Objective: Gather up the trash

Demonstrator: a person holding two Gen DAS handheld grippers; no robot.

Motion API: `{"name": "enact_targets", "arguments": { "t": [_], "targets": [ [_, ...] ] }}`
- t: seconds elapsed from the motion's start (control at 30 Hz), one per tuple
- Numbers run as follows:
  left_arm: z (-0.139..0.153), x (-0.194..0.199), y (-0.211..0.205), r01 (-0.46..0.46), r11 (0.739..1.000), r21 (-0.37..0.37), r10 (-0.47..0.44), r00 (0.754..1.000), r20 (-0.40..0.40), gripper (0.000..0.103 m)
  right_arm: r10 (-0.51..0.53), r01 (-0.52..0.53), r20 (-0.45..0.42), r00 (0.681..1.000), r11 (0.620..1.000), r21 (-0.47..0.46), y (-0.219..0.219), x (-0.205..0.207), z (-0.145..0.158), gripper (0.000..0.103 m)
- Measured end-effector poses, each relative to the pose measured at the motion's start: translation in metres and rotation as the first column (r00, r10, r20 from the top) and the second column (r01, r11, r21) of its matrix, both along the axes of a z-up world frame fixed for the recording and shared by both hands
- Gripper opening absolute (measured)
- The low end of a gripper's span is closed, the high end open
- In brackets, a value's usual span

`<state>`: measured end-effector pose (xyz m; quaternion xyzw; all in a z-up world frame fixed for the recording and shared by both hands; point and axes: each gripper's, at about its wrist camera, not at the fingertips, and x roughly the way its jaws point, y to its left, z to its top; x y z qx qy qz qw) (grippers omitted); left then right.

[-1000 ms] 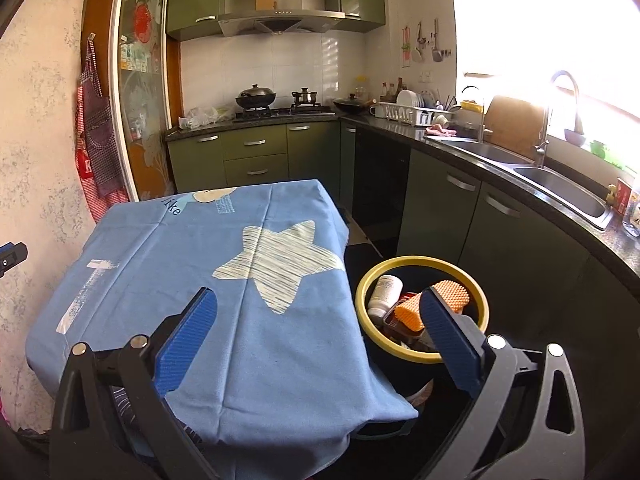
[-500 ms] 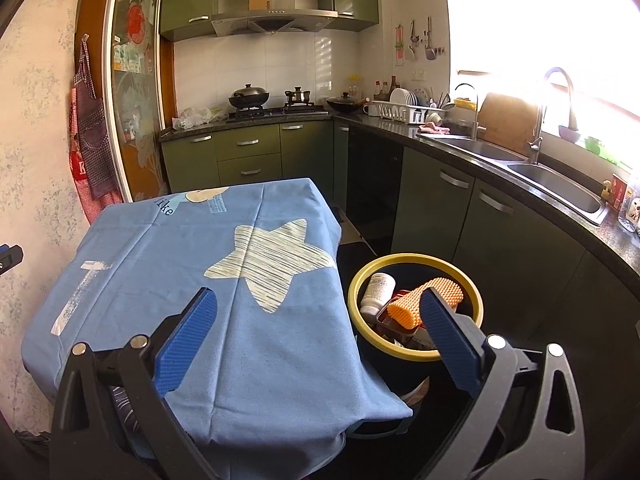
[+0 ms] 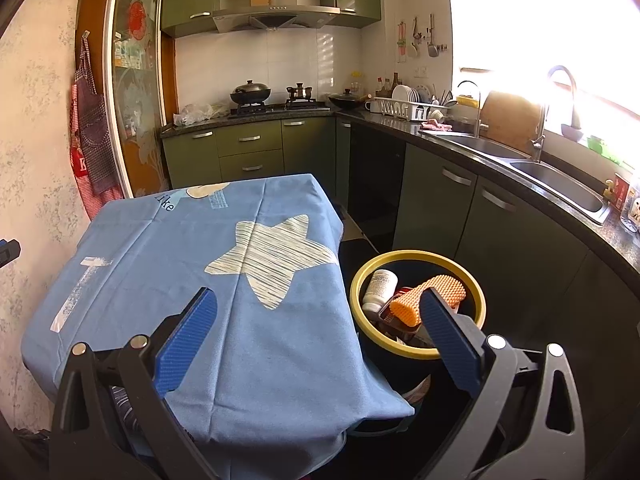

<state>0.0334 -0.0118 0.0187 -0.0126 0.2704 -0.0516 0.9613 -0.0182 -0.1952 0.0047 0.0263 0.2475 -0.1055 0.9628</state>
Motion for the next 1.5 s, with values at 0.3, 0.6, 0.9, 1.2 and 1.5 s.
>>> {"name": "enact_targets", "arguments": {
  "t": [0.3, 0.6, 0.9, 1.2, 1.5],
  "targets": [
    [-0.002, 0.0015, -0.0009, 0.0, 1.0, 0.002, 0.0, 1.0, -0.01, 0.098, -0.005, 0.005, -0.007, 1.0, 1.0, 0.005, -0.0029, 0.0016, -0.0025, 0.096],
    [-0.0041, 0.0029, -0.0034, 0.006, 1.0, 0.011, -0.005, 1.0, -0.017, 0.098, -0.01, 0.01, -0.004, 1.0, 1.0, 0.012, -0.004, 0.0018, -0.0042, 0.096],
    [-0.0052, 0.0036, -0.0048, 0.011, 1.0, 0.014, -0.011, 1.0, -0.023, 0.098, -0.012, 0.013, -0.012, 1.0, 1.0, 0.017, -0.0048, 0.0034, -0.0069, 0.096],
    [-0.0088, 0.0036, -0.0041, 0.017, 1.0, 0.013, -0.016, 0.999, -0.03, 0.098, -0.01, 0.011, -0.013, 1.0, 1.0, 0.019, -0.0054, 0.0036, -0.0074, 0.096],
    [-0.0095, 0.0042, -0.0045, 0.017, 1.0, 0.015, -0.017, 0.999, -0.031, 0.098, -0.009, 0.009, -0.014, 1.0, 1.0, 0.019, -0.0049, 0.0037, -0.0081, 0.096]
  ]
}}
